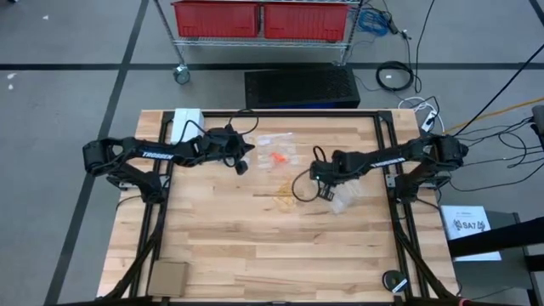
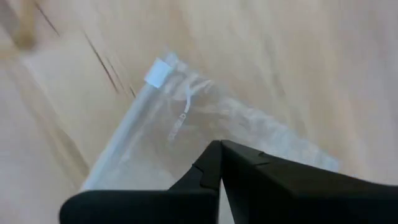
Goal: Sort rubber bands
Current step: Open the bottom transparent zip bag
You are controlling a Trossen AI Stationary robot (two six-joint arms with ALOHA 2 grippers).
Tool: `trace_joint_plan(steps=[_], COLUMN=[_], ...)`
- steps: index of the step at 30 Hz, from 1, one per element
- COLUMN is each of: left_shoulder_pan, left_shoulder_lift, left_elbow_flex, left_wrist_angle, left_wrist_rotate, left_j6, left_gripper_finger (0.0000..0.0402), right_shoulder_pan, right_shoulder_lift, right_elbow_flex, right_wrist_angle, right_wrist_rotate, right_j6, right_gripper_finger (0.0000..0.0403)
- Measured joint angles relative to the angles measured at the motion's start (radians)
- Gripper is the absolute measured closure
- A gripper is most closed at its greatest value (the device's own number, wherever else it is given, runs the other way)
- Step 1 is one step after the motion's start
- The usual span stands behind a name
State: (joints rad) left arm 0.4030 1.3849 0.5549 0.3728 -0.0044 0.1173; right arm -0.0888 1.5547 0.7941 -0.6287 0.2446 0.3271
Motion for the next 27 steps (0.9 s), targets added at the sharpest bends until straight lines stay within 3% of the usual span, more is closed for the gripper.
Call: trace_joint_plan(steps=[4,8,20,27], left_shoulder_pan=[0.000,0.000,0.000,0.000], left_shoulder_lift=[0.000,0.000,0.000,0.000], left_elbow_flex=[0.000,0.000,0.000,0.000], left_wrist_angle=[-0.001,-0.010,-0.013,-0.011], left_wrist_rotate=[0.000,0.000,0.000,0.000], left_j6=[0.000,0.000,0.000,-0.005], left_gripper_finger=[0.0399,0.0399,0.0399,0.0399], right_shoulder_pan=[-0.004,0.026,0.215,0.235], right_shoulder_lift=[-0.003,-0.006,-0.004,0.050], right_elbow_flex=[0.129,0.206,0.035,0.012], right_wrist_angle=[-0.124,-0.167,0.018,0.061], right_wrist_rotate=[0.008,0.010,0.070,0.101], right_j6=[-0.026,0.061,0.372,0.443], right_gripper_finger=[0.0402,0.0392,0.0254,0.0258])
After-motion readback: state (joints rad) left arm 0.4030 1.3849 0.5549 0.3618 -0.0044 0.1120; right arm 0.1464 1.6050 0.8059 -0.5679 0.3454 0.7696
